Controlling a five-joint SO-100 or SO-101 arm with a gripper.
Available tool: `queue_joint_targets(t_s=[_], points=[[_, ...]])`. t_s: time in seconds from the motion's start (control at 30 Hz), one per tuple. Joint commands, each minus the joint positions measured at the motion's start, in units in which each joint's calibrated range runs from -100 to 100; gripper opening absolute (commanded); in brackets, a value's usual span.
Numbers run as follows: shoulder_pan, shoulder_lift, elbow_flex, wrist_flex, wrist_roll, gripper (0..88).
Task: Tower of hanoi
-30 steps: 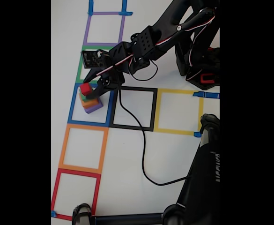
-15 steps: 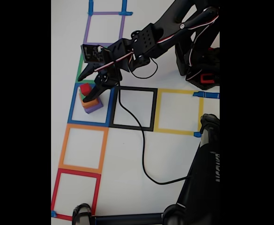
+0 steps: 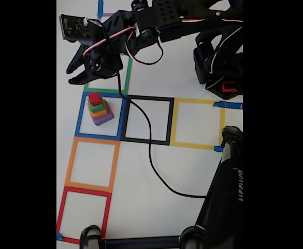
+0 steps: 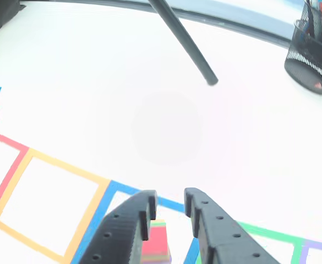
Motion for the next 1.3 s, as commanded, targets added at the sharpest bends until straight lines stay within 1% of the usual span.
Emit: queue_joint_targets(t_s=[0.0,0.07,0.13,0.17,0.23,0.27,0.3,0.33,0.5,0.57,0.6,0.67,0.83,0.9,0.97,1.1,1.2,1.27], points=[[0.54,-1.95,-15.25,19.1,-10.38,0.0],[0.92,-1.3,-20.7,24.61,-23.74,0.0],[1.3,0.31,-27.16,31.9,-35.06,0.0],[1.5,0.88,-29.61,35.14,-41.49,0.0],[1.78,1.93,-33.43,40.48,-54.34,0.0],[1.69,2.25,-34.43,42.67,-59.58,0.0],[1.5,2.73,-35.16,44.53,-65.83,0.0],[1.4,2.98,-35.25,45.58,-71.07,0.0],[1.5,4.59,-36.61,49.95,-94.07,0.1],[1.5,4.91,-37.07,50.68,-101.34,0.1],[1.4,5.08,-37.52,50.93,-106.07,0.1],[1.21,5.32,-38.79,51.65,-112.33,0.1],[0.44,4.59,-41.89,52.63,-126.02,0.0],[0.44,3.38,-42.89,52.71,-130.25,0.0],[0.44,1.6,-43.07,52.71,-132.61,0.0],[1.3,-1.71,-43.07,52.55,-133.29,0.0],[2.45,-3.73,-42.98,53.19,-135.66,0.1],[1.59,-5.99,-40.43,52.71,-136.33,0.1]])
